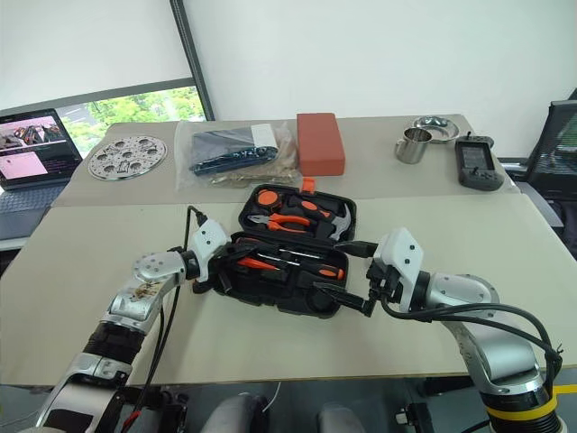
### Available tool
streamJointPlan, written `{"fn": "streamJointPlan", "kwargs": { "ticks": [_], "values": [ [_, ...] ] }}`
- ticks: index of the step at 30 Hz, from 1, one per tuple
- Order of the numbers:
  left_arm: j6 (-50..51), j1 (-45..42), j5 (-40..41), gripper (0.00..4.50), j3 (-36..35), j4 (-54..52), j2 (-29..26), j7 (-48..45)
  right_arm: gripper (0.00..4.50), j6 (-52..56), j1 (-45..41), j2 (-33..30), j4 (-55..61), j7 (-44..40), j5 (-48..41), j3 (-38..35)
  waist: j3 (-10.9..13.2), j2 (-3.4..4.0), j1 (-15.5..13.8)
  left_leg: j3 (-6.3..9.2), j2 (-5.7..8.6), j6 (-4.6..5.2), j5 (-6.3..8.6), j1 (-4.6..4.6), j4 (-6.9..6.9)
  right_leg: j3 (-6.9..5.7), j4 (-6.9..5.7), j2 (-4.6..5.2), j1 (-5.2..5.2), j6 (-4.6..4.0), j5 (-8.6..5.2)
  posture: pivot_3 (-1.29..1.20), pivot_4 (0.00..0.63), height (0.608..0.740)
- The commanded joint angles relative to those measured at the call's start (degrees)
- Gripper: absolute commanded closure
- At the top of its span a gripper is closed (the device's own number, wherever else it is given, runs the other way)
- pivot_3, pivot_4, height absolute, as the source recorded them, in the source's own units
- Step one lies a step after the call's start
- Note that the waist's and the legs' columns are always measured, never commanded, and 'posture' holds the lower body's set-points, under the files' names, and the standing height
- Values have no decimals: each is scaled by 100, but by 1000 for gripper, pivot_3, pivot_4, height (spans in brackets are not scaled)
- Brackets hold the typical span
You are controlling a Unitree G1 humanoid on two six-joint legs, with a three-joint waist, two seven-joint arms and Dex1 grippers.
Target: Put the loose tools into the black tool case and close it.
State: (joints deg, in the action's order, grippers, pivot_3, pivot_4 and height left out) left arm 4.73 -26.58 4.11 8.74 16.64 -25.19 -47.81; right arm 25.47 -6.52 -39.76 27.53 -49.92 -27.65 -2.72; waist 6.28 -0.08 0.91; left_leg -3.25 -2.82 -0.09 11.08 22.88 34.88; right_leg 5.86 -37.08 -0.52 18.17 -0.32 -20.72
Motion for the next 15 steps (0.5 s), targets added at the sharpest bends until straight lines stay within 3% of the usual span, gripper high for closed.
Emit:
{"fn": "streamJointPlan", "kwargs": {
  "ticks": [1, 10, 15],
  "values": [
    [18, 46, -191, 4438, 107, 216, -44, 36, 0, -165, -75, 8, 96, 8, -7, -83, 1, -1, -7, 1, 0, 0, 0, -1, 0, 0, -1, 0, 0, 0, 0, 0, 150, 740],
    [-223, 54, 598, 4438, -430, -300, 270, -19, 0, -173, -100, 30, 53, -5, -15, -62, 3, -5, -17, 1, 0, 0, 0, 4, 2, 0, 0, 1, 1, 0, 0, 0, 150, 740],
    [288, 390, 1297, 4438, -972, -1441, 253, 162, 0, -179, -121, 58, 20, -19, -54, -75, 10, -15, -10, 3, -1, -1, 0, 14, -1, -1, 4, 2, 5, 0, 0, 0, 150, 740]
  ]
}}
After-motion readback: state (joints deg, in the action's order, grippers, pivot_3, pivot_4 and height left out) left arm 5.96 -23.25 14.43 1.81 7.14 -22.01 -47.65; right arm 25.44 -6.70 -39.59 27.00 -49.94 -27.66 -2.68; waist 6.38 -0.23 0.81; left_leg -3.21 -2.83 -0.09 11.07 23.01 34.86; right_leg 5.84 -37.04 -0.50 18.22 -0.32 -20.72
